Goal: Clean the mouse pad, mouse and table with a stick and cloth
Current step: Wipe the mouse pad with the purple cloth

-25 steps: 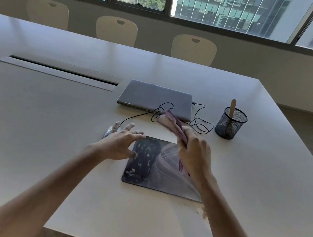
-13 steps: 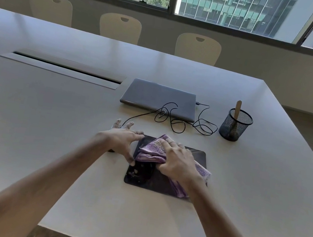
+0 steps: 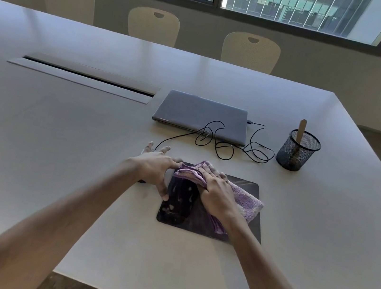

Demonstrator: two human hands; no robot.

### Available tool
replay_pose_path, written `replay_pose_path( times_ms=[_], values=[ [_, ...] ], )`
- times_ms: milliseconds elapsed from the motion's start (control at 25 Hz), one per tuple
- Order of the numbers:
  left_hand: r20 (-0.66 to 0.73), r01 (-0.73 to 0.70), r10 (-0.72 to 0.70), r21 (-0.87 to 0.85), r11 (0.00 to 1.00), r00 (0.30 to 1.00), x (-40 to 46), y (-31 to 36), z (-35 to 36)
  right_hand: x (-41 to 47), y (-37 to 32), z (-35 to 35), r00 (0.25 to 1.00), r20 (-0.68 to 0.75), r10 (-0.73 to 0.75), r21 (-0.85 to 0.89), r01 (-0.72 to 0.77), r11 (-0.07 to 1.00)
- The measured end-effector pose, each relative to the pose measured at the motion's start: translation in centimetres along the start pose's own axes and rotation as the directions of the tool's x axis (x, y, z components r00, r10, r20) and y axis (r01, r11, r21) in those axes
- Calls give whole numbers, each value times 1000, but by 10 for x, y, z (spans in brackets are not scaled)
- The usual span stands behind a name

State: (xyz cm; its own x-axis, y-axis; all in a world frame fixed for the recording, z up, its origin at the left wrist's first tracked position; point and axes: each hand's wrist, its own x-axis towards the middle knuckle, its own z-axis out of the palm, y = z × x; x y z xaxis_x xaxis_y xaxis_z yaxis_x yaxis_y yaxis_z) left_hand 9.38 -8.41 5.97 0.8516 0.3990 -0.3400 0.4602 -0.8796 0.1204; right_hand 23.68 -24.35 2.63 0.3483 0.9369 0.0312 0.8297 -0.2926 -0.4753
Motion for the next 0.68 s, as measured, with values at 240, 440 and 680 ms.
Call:
replay_pose_path(
  times_ms=[240,440,680],
  values=[
    [-25,36,-36,26,999,999,1,0,3,8,-21,9,995,48,-92,6,92,996],
    [-25,13,-13,-32,999,1000,-2,0,2,4,-20,9,970,75,-231,28,229,973],
    [-29,38,-36,72,997,999,-3,1,3,-15,-13,-13,911,217,-351,335,268,903]
  ],
)
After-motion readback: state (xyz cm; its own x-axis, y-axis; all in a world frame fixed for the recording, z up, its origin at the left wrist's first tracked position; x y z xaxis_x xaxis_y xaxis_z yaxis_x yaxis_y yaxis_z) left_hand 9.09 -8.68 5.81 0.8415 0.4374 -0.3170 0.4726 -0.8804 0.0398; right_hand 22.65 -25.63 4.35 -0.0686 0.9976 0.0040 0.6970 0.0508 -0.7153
